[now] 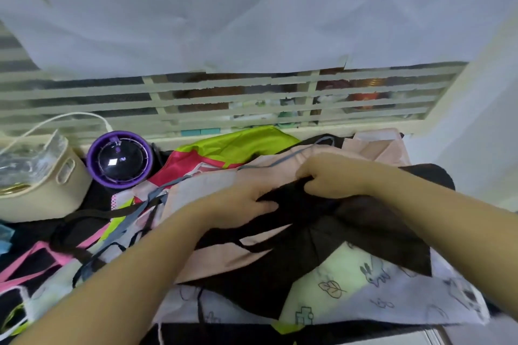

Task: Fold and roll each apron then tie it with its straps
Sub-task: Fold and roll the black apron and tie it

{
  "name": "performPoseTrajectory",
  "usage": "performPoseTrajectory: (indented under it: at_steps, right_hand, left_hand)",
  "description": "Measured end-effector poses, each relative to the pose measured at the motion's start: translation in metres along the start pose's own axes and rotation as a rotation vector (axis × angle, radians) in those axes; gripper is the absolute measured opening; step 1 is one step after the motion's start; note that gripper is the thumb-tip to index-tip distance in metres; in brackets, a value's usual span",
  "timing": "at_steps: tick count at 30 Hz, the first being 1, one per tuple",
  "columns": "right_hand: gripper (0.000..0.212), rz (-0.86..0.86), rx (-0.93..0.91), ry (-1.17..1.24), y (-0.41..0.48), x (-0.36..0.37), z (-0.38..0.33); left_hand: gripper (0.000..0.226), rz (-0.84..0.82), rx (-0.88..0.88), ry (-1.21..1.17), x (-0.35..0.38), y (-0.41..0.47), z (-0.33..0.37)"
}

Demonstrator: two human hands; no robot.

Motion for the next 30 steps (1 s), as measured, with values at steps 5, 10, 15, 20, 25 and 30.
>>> performPoseTrajectory:
  at_steps: [5,10,15,20,25,30]
  right_hand:
    - [0.014,0.203,0.03,0.544,-0.019,-0.09,-0.029]
    - [0.047,0.392,-0.056,1.233,-0.018,-0.129,-0.069]
    - [0.045,0.768,-0.183,1.327,-0.018,-0.17,-0.084]
    - [0.04,0.873,-0.276,1.159,-0.025,-0.204,-0.086]
    - [0.023,0.937,-0.262,0.964,-0.026,-0.24,-0.103]
    - [0.021,0.815,-0.327,1.096,-0.018,-0.267,-0.115]
  left_hand:
    - [0.023,-0.022,0.123,-0.448,-0.089,-0.01,0.054]
    - [0.025,0.102,0.28,-0.785,-0.143,-0.009,0.106]
    - [0.019,0.398,0.398,-0.771,-0.18,-0.012,0.149]
    - [0.021,0.572,0.468,-0.728,-0.214,-0.018,0.174]
    - [0.02,0.804,0.486,-0.721,-0.238,-0.014,0.199]
    - [0.01,1.104,0.583,-0.528,-0.255,-0.013,0.214]
Point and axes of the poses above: each hand's wrist, its own y-axis towards the middle knuckle, its own x-axis out of the palm, z = x × y, the point moved 2 cm from there along y, towards the middle knuckle, and after that the axes turned 9 degrees about z, right-handed, at the moved point
